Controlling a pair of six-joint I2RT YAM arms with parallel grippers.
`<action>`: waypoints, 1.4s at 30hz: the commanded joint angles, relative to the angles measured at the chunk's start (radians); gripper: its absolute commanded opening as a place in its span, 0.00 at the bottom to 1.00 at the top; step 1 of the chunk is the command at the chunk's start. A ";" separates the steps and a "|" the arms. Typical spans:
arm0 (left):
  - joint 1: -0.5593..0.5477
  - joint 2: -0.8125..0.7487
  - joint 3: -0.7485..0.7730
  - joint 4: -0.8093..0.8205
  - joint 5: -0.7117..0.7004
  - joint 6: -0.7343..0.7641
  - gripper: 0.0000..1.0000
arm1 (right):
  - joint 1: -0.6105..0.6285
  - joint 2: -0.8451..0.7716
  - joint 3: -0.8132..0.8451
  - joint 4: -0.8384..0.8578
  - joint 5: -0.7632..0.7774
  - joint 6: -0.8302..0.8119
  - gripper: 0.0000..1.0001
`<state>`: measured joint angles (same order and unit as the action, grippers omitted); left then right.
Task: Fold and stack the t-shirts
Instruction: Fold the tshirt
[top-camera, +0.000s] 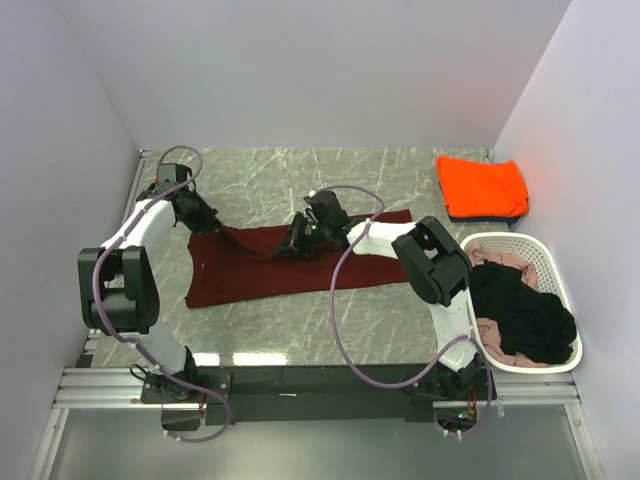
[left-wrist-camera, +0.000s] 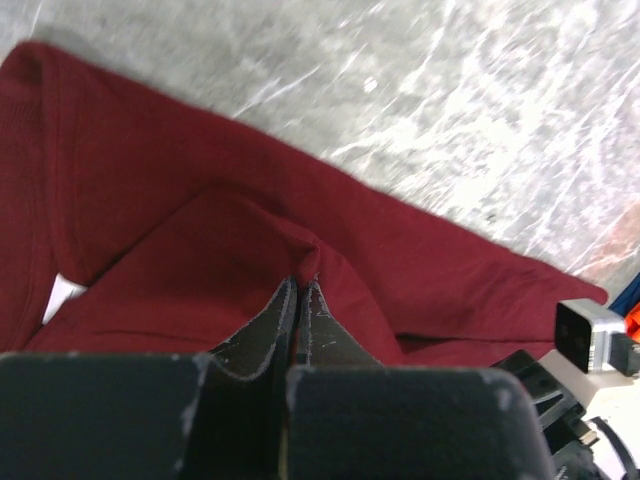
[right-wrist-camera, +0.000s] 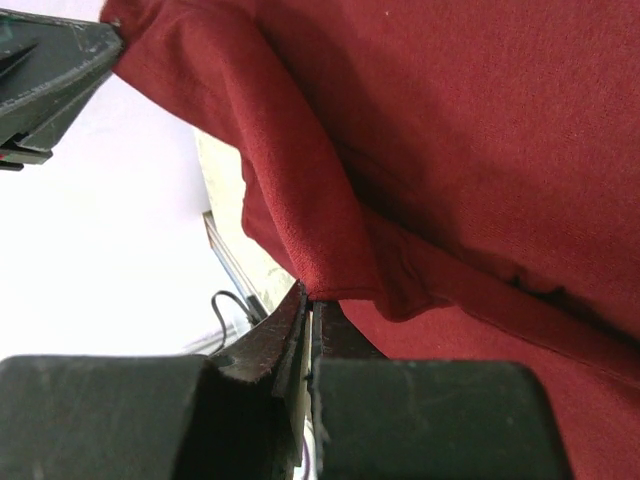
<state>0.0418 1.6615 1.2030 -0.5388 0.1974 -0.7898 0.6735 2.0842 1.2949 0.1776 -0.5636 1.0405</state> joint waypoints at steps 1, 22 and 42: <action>0.000 -0.055 -0.032 -0.029 -0.001 -0.002 0.01 | -0.005 -0.042 0.003 -0.012 -0.033 -0.042 0.00; 0.000 -0.155 -0.080 -0.073 -0.038 0.029 0.01 | -0.003 -0.058 -0.013 -0.075 -0.079 -0.109 0.00; -0.002 -0.123 -0.240 0.089 -0.075 0.041 0.01 | 0.015 0.003 0.003 -0.076 -0.061 -0.128 0.02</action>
<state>0.0418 1.5200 0.9623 -0.5381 0.1436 -0.7628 0.6785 2.0689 1.2716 0.0845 -0.6285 0.9318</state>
